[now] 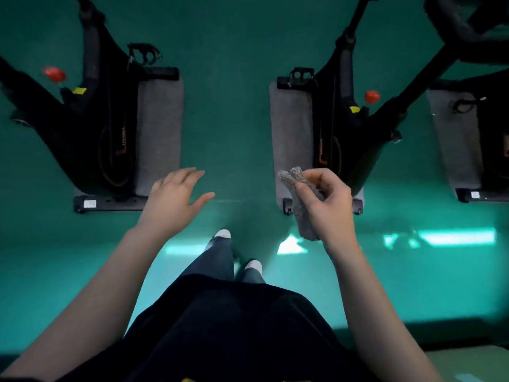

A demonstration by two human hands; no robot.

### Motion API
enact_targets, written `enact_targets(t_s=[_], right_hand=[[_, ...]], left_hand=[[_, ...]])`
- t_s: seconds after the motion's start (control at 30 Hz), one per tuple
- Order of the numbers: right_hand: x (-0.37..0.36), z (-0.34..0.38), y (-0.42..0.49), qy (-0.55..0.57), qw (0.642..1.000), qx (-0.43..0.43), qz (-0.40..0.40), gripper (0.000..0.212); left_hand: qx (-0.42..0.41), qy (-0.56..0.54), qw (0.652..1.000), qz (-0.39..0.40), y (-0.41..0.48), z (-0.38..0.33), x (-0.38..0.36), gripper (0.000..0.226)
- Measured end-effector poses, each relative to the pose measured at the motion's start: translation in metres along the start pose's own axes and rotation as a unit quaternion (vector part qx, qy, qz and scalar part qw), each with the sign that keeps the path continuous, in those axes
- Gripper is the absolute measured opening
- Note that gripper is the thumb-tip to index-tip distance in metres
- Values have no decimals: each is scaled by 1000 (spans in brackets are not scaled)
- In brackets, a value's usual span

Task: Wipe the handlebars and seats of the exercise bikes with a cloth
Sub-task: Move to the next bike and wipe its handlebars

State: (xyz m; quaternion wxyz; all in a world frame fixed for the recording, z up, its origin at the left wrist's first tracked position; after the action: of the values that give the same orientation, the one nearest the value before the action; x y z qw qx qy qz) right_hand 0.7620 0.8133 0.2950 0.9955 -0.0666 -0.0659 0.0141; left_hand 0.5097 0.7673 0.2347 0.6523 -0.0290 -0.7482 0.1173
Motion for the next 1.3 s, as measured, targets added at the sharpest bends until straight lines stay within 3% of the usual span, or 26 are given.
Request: enact_targets(t_s=[0.27,0.57,0.77,1.07,1.3], right_hand=[[-88,16,104,-39,994,27,101,16],[-149,59,227,-41,992,53,103,17],[-173,67,310,-45,989,53,132,14],[-231,101,484,-50,957,95,269,27],[-292,131,565,-64,915,98,385,19]], left_hand=[[115,-9,993,-17,64,72,16,55],[97,-6,995,-34,190,103,66,58],[131,-3,991,-31,255,118,77,60],[279,-34,958,-49,364,131,100,60],[381,-47,921,-64,409,130,119,60]])
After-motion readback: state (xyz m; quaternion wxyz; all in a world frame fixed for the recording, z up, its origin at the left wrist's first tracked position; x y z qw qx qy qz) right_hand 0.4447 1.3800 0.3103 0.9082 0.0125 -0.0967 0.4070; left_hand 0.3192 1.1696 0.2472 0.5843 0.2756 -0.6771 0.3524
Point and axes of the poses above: each hand's wrist, its own y-axis towards the middle knuckle, its own x-axis out of the back of the hand, z = x × y, the point moved 4 cm from there along y, towards the middle knuckle, and after that the axes turned 12 degrees about y, right-handed, at the moved point
